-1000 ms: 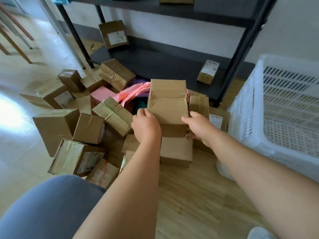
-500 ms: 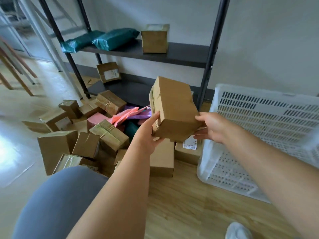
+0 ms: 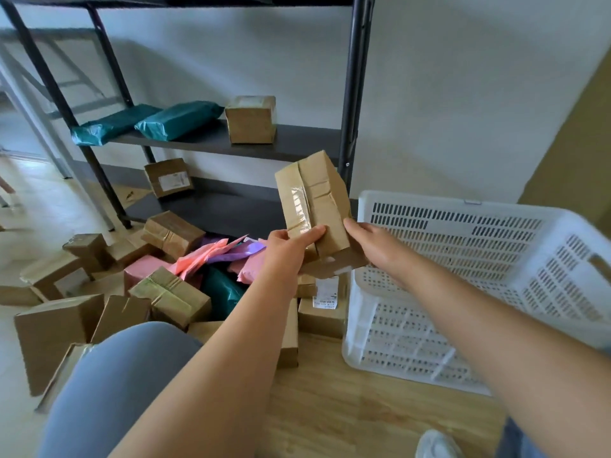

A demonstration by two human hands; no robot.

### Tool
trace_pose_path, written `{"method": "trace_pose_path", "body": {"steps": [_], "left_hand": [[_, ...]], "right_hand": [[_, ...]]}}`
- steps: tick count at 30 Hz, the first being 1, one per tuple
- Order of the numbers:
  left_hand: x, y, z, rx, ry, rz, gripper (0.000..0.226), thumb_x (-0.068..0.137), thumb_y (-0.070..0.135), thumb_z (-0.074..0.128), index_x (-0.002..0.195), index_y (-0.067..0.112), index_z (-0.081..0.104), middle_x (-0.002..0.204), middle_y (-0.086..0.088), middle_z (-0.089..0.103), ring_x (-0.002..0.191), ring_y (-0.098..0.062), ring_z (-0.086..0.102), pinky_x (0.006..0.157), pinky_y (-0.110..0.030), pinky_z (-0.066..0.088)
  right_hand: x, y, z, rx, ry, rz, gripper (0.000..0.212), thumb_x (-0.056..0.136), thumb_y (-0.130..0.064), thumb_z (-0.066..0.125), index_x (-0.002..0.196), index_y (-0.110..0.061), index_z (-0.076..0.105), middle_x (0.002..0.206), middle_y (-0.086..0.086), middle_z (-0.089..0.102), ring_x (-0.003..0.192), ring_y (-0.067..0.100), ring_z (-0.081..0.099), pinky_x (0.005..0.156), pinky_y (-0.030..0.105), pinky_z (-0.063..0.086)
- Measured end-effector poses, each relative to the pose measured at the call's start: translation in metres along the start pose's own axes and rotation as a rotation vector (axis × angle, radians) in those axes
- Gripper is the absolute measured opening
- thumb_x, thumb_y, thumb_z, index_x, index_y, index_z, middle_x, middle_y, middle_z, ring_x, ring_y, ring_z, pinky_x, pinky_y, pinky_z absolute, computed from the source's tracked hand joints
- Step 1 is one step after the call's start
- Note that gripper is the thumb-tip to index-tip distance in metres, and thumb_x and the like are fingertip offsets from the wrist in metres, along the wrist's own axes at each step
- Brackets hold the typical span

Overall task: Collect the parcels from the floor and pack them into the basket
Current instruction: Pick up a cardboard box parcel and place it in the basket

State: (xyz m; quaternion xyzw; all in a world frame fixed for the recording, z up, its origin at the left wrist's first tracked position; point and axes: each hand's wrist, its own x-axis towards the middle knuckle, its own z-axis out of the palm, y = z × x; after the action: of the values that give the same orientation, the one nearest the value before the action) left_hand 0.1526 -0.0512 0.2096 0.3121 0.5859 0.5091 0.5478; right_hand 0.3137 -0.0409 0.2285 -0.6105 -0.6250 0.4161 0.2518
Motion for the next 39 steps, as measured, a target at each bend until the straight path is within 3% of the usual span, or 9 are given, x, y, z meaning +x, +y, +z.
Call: {"method": "trace_pose_path", "body": {"steps": [3,6,14,18,21,23,27,33,39], "left_hand": [[0.0,-0.002,0.016,0.079,0.043,0.129,0.06,0.077,0.049,0.076,0.12,0.023,0.045,0.104,0.0,0.06,0.085,-0.014,0.063,0.053,-0.022,0.052],[0.009,-0.005,0.014,0.13,0.073,0.159,0.035,0.089,0.058,0.055,0.112,0.032,0.054,0.106,0.002,0.061,0.099,-0.018,0.06,0.084,-0.038,0.055],[0.015,-0.01,0.0,-0.047,-0.062,0.045,0.018,0.098,0.029,0.055,0.107,0.023,0.069,0.099,0.0,0.073,0.1,-0.02,0.067,0.086,-0.035,0.055],[0.024,-0.01,0.002,0.089,-0.023,0.04,0.057,0.078,0.044,0.078,0.128,0.035,0.051,0.123,0.008,0.057,0.108,-0.016,0.06,0.078,-0.033,0.053],[0.035,-0.018,0.0,0.059,0.041,-0.07,0.111,0.029,0.068,0.09,0.125,0.038,0.043,0.125,0.007,0.059,0.109,-0.023,0.063,0.086,-0.043,0.055],[0.036,-0.022,-0.001,0.107,0.032,-0.057,0.105,0.023,0.072,0.088,0.114,0.036,0.05,0.12,0.005,0.063,0.108,-0.023,0.064,0.088,-0.045,0.055],[0.021,-0.02,0.005,0.208,0.062,0.063,0.096,0.055,0.053,0.087,0.136,0.027,0.043,0.126,0.013,0.056,0.115,-0.017,0.055,0.101,-0.042,0.046],[0.019,-0.021,0.017,0.34,0.146,0.212,0.076,0.076,0.041,0.079,0.139,0.026,0.038,0.126,0.01,0.053,0.108,-0.015,0.053,0.092,-0.036,0.049],[0.026,-0.021,0.04,0.447,0.051,0.288,0.064,0.092,0.035,0.063,0.147,0.031,0.029,0.129,0.009,0.054,0.089,-0.004,0.057,0.064,-0.019,0.046]], "right_hand": [[0.003,0.011,-0.005,0.029,-0.011,-0.053,0.079,0.08,-0.082,0.037,0.143,-0.033,0.042,0.131,-0.007,0.057,0.121,0.019,0.052,0.108,0.048,0.037],[0.014,0.025,-0.008,0.18,-0.013,-0.073,0.066,0.088,-0.068,0.044,0.144,-0.032,0.042,0.134,-0.012,0.056,0.124,0.014,0.051,0.11,0.043,0.036],[0.027,0.038,-0.012,0.505,-0.051,0.037,0.031,0.103,-0.035,0.042,0.124,-0.022,0.061,0.116,0.002,0.068,0.109,0.025,0.062,0.096,0.047,0.051],[0.028,0.045,-0.01,0.656,-0.046,0.118,0.031,0.104,-0.027,0.039,0.127,-0.02,0.059,0.118,0.01,0.067,0.106,0.032,0.064,0.087,0.052,0.055],[0.029,0.052,-0.012,0.715,-0.065,0.133,0.032,0.104,-0.021,0.04,0.132,-0.019,0.056,0.12,0.011,0.066,0.106,0.033,0.065,0.086,0.052,0.056],[0.029,0.051,-0.014,0.694,-0.052,0.121,0.033,0.104,-0.017,0.039,0.132,-0.022,0.055,0.117,0.01,0.067,0.1,0.031,0.069,0.085,0.05,0.057],[0.026,0.045,-0.012,0.388,0.099,0.064,0.038,0.103,-0.018,0.043,0.137,-0.033,0.05,0.116,0.002,0.065,0.093,0.018,0.068,0.08,0.037,0.058],[0.019,0.04,-0.015,0.245,-0.007,0.046,0.074,0.083,-0.08,0.033,0.142,-0.036,0.044,0.141,-0.01,0.051,0.131,0.018,0.046,0.107,0.043,0.034],[0.015,0.051,-0.045,0.215,0.078,0.025,0.059,0.081,-0.059,0.063,0.13,-0.028,0.052,0.108,-0.008,0.068,0.095,0.012,0.065,0.077,0.031,0.051]]}}
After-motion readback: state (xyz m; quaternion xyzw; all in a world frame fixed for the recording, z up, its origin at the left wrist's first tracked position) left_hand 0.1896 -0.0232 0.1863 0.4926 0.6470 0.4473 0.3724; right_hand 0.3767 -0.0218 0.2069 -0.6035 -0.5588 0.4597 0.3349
